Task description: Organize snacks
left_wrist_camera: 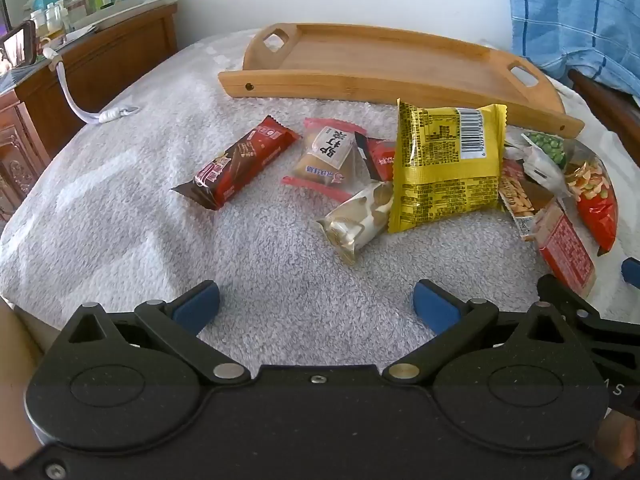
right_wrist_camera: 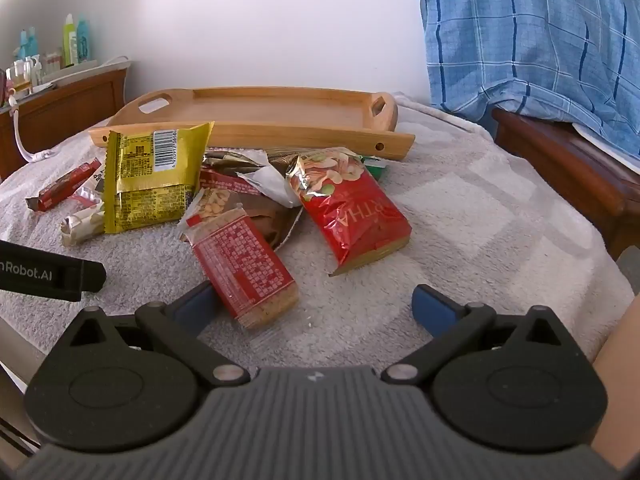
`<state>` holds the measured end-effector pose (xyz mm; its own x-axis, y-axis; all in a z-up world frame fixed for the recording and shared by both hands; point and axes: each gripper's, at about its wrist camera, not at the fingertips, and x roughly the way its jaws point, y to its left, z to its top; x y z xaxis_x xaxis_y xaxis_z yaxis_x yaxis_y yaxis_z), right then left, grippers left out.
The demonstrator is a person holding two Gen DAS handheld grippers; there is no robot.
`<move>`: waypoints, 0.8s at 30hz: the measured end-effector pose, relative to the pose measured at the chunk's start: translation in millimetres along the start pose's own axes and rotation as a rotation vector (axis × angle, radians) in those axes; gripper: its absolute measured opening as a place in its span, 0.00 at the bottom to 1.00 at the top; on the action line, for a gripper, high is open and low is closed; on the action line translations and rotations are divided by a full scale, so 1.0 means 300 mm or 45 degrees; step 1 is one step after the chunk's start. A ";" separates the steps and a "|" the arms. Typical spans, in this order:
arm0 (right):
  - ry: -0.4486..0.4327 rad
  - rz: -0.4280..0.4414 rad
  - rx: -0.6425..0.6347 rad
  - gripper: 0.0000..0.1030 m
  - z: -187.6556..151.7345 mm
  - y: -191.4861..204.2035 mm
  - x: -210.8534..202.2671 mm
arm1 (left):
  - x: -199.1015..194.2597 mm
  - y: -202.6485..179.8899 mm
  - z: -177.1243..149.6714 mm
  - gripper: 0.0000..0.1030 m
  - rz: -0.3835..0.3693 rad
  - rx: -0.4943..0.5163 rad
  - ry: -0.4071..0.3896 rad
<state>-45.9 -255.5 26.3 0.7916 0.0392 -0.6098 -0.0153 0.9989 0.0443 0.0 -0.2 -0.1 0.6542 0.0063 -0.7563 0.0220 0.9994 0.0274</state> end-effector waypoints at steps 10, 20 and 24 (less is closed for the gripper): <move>0.004 0.008 0.007 1.00 0.007 -0.005 0.014 | -0.001 0.001 0.000 1.00 0.000 0.001 -0.007; -0.002 -0.002 0.004 1.00 -0.004 0.007 0.002 | 0.001 0.008 -0.003 1.00 -0.005 0.003 -0.013; -0.003 -0.003 0.005 1.00 -0.003 0.006 0.001 | 0.001 0.008 -0.006 1.00 -0.006 0.002 -0.015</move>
<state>-46.3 -253.6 25.3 0.7929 0.0368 -0.6082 -0.0112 0.9989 0.0458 -1.2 2.3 -1.5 0.6630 0.0011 -0.7486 0.0266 0.9993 0.0250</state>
